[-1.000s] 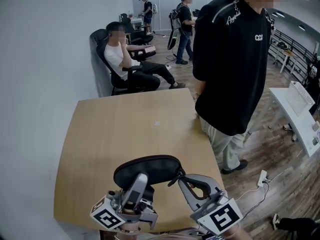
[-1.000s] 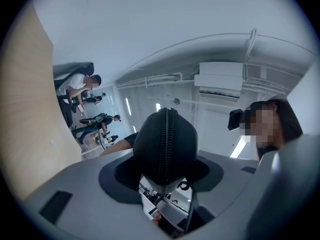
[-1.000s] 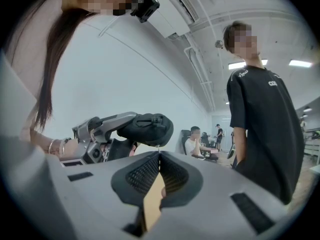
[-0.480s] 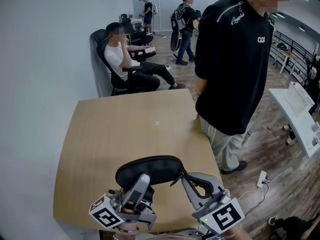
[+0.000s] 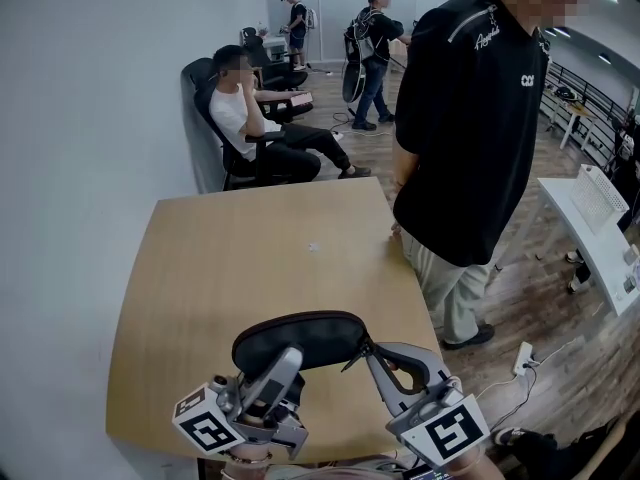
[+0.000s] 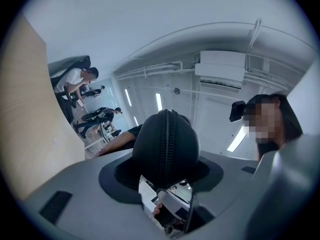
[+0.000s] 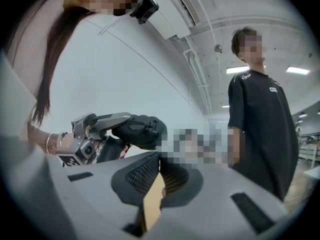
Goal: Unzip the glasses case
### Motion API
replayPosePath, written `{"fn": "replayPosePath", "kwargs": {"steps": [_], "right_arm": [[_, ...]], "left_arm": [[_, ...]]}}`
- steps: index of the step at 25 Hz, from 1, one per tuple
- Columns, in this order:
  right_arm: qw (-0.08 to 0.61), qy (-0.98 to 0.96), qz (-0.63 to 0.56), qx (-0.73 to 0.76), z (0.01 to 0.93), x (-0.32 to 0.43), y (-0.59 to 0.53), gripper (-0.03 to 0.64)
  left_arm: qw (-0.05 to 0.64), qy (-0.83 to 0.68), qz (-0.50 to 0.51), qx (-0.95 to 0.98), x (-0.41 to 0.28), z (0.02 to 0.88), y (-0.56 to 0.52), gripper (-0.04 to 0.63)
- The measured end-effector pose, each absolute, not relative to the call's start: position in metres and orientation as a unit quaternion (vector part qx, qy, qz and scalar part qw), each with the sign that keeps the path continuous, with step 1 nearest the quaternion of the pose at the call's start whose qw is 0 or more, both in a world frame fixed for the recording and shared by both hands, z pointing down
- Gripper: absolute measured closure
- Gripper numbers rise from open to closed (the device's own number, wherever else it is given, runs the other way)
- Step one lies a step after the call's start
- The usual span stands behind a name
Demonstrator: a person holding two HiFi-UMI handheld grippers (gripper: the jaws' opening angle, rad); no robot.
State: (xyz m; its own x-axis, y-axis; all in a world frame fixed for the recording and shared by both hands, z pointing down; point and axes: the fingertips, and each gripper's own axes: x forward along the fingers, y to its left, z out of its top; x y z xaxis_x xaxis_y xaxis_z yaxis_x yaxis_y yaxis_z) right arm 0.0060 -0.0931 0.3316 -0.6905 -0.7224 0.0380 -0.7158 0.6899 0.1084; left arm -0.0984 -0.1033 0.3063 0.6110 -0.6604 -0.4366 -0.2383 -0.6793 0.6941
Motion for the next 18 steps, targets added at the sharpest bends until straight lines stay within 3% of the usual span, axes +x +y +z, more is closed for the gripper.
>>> {"fn": "replayPosePath", "kwargs": {"steps": [18], "right_arm": [[0.04,-0.915,-0.054,0.397,0.3326,0.0141,-0.0965,0.6]], "left_arm": [[0.306,-0.261,-0.316,0.859,-0.0898,0.3112,-0.1034,0.364]]}}
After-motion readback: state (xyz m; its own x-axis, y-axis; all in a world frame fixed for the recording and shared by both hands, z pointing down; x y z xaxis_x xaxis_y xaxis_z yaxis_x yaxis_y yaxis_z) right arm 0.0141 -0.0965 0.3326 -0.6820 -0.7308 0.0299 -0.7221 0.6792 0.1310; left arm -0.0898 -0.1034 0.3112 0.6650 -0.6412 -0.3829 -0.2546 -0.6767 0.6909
